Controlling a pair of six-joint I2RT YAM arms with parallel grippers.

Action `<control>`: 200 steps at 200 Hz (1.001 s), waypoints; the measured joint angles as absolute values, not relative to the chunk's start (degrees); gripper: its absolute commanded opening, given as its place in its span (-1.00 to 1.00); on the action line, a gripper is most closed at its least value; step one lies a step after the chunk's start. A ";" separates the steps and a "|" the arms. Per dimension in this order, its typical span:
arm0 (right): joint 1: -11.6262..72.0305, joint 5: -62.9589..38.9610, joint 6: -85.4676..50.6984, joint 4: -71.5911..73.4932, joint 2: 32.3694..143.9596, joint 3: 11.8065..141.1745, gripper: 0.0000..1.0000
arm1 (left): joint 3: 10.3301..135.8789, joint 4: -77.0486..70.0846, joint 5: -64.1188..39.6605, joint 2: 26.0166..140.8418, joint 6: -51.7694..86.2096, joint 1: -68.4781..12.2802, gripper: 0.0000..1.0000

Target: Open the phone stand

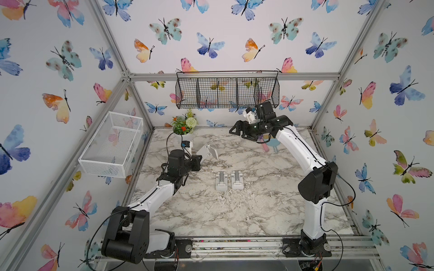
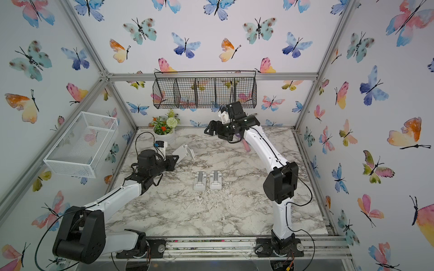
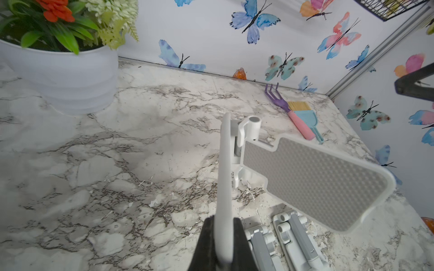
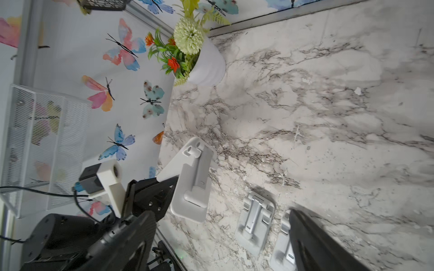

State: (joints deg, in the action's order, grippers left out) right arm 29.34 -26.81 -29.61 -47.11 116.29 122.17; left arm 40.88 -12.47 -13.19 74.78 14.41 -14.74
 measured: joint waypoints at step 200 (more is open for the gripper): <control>38.02 -15.14 -18.92 -51.11 114.74 119.50 0.01 | 43.24 -12.56 -0.69 75.44 -1.78 -25.85 -1.00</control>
State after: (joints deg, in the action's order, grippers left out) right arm 38.02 -15.14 -18.92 -51.11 114.74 119.50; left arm 43.24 -12.56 -0.69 75.44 -1.78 -25.85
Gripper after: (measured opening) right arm 0.516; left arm 0.095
